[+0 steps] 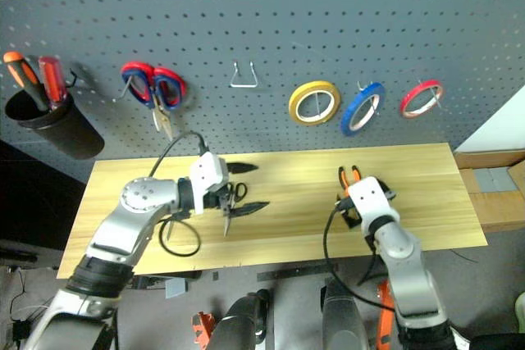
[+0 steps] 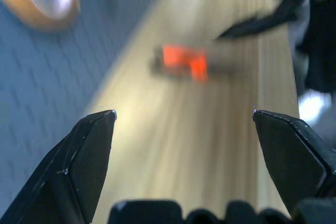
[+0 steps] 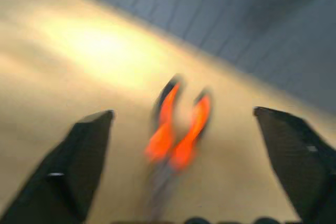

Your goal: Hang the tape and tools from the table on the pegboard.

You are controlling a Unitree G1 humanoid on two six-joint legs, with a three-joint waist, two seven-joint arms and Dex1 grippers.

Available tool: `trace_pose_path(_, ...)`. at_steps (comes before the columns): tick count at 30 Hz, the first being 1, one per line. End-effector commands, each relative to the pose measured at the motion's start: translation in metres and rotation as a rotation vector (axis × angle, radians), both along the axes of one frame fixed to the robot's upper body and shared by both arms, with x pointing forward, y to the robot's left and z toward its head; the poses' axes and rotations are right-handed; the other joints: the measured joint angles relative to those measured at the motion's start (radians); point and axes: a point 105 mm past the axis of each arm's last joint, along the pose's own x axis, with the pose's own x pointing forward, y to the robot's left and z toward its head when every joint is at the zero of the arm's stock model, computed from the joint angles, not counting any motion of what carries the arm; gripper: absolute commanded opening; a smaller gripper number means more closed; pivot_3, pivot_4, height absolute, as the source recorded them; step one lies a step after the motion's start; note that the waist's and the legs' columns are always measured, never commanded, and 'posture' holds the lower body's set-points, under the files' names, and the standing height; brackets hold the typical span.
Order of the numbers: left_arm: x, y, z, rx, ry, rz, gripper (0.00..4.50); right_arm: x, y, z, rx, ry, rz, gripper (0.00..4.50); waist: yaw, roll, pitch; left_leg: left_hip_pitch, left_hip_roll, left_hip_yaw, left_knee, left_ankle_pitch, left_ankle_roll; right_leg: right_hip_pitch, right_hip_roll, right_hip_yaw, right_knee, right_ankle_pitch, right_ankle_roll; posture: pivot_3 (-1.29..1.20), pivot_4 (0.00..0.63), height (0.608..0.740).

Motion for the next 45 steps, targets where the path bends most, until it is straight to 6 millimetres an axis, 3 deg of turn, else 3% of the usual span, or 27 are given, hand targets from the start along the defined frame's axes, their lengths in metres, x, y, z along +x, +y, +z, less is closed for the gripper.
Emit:
trace_pose_path(1,0.001,0.005,0.007,0.027,-0.034,-0.031,4.5,0.009,0.006,0.007,0.084,0.045,-0.08,4.46,0.001,0.0,0.0,0.0,0.0,0.0,0.0,-0.001,0.002,0.0,0.0,0.0,-0.001,0.002,0.0,-0.18,0.293,0.74)
trace_pose_path(7,0.005,0.004,0.01,0.034,-0.019,-0.051,4.5,0.037,0.006,-0.004,0.128,0.183,-0.188,4.46,0.001,0.0,0.0,0.001,0.001,0.002,0.0,0.003,0.002,0.0,0.003,0.002,0.0,0.008,0.0,-0.17,0.295,0.74)
trace_pose_path(15,0.002,-0.001,0.007,0.032,-0.013,-0.062,4.5,0.071,-0.017,-0.024,0.164,0.275,-0.299,4.46,-0.003,0.0,0.0,0.001,0.001,0.01,-0.001,0.004,0.0,-0.004,0.003,0.008,-0.002,0.008,0.0,-0.15,0.292,0.74)
trace_pose_path(25,0.001,-0.003,0.007,0.023,-0.006,-0.052,4.5,0.088,-0.007,-0.042,0.214,0.354,-0.266,4.46,-0.006,0.0,0.0,0.0,0.001,0.012,-0.001,0.003,0.002,-0.007,0.003,0.011,0.0,0.008,0.0,-0.15,0.288,0.74)
trace_pose_path(34,0.001,-0.004,0.006,0.019,-0.01,-0.045,4.5,0.099,-0.011,-0.053,0.173,0.391,-0.267,4.46,-0.006,-0.001,-0.001,0.0,0.001,0.012,0.0,0.003,0.001,-0.007,0.003,0.011,0.0,0.008,0.0,-0.14,0.277,0.74)
trace_pose_path(37,0.001,-0.004,0.006,0.019,-0.01,-0.044,4.5,0.099,-0.013,-0.056,0.18,0.408,-0.272,3.87,-0.006,-0.001,-0.003,0.0,0.001,0.012,0.0,0.004,0.0,-0.007,0.003,0.011,0.0,0.008,0.0,-0.14,0.273,0.74)
trace_pose_path(41,0.0,-0.004,0.005,0.012,-0.007,-0.041,4.5,0.097,-0.016,-0.06,0.184,0.43,-0.282,2.72,-0.006,-0.002,-0.007,0.0,0.001,0.012,0.0,0.004,0.0,-0.007,0.003,0.011,0.0,0.008,0.0,-0.14,0.271,0.74)
trace_pose_path(45,-0.001,-0.002,0.004,-0.002,0.005,-0.027,4.5,0.096,-0.017,-0.06,0.18,0.427,-0.282,2.72,-0.006,-0.002,-0.011,0.0,0.001,0.012,0.0,0.004,0.0,-0.007,0.003,0.011,0.0,0.008,0.0,-0.15,0.264,0.74)
